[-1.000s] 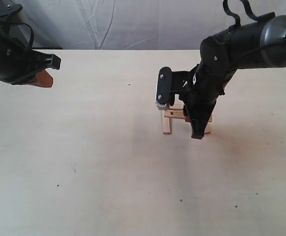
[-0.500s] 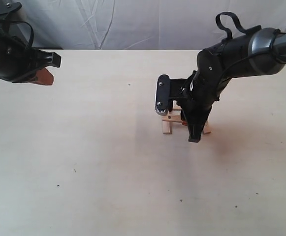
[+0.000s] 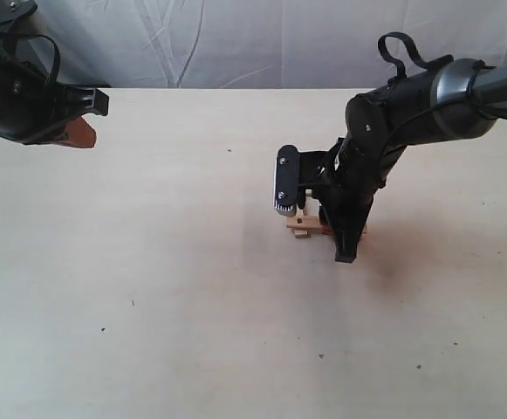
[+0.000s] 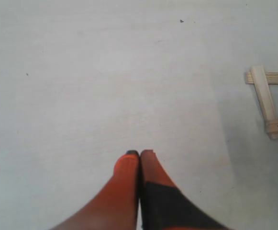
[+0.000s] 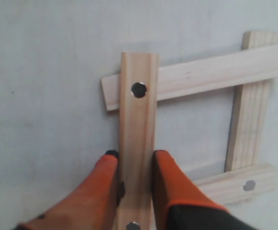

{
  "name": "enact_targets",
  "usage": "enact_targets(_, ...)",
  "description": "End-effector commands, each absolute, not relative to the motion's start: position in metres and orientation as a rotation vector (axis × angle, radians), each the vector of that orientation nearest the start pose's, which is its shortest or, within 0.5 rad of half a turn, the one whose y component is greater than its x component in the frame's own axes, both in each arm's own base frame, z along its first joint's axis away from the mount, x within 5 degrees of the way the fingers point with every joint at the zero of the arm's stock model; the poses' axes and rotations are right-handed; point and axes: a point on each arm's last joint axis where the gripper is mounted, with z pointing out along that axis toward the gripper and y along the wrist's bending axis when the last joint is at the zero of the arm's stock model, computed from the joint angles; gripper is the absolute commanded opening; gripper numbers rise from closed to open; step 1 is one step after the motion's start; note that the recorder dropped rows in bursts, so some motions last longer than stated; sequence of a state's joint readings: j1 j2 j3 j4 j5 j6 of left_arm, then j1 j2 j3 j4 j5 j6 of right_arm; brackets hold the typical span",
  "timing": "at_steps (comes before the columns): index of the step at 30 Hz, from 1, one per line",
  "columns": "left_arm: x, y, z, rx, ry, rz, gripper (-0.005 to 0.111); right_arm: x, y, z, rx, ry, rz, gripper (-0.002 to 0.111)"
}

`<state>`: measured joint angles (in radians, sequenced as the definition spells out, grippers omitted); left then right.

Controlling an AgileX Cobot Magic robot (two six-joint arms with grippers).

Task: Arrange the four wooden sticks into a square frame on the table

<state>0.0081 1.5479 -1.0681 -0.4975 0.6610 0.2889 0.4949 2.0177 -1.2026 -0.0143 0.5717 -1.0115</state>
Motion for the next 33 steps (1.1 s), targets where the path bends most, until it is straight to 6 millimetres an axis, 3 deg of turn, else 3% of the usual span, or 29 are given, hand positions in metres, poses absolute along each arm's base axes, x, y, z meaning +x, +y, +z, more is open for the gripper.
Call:
enact_targets(1,0.321,-0.024,0.257,-0.055,2.540,-0.425,0.000,0.341,0.181,0.125,-1.957,2.067,-0.123,-0.001)
enact_targets(7,0.321,-0.024,0.258,-0.056,2.537,-0.424,0.000,0.342,0.181,0.126,-1.947,2.065,-0.125,0.002)
enact_targets(13,0.321,-0.024,0.258,-0.057,2.536,-0.426,0.000,0.341,0.181,0.125,-1.943,2.080,-0.113,0.046)
enact_targets(16,0.321,-0.025,0.258,-0.075,2.527,-0.446,0.000,0.340,0.182,0.134,-1.894,2.094,-0.103,0.054)
enact_targets(19,0.322,-0.025,0.259,-0.072,2.520,-0.441,0.000,0.338,0.182,0.155,-1.741,2.155,-0.077,0.050)
enact_targets(22,0.322,-0.024,0.258,-0.060,2.523,-0.430,0.000,0.332,0.180,0.177,-1.627,2.214,-0.034,0.037)
enact_targets(26,0.318,-0.028,0.256,0.032,2.561,-0.435,0.000,0.323,0.179,0.198,-1.455,2.319,0.063,0.003)
enact_targets(27,0.316,-0.030,0.256,0.048,2.582,-0.450,0.000,0.321,0.179,0.202,-1.396,2.356,0.088,0.000)
enact_targets(33,0.282,-0.050,0.256,0.237,2.595,-0.463,0.000,0.308,0.174,0.212,-1.136,2.585,0.172,0.000)
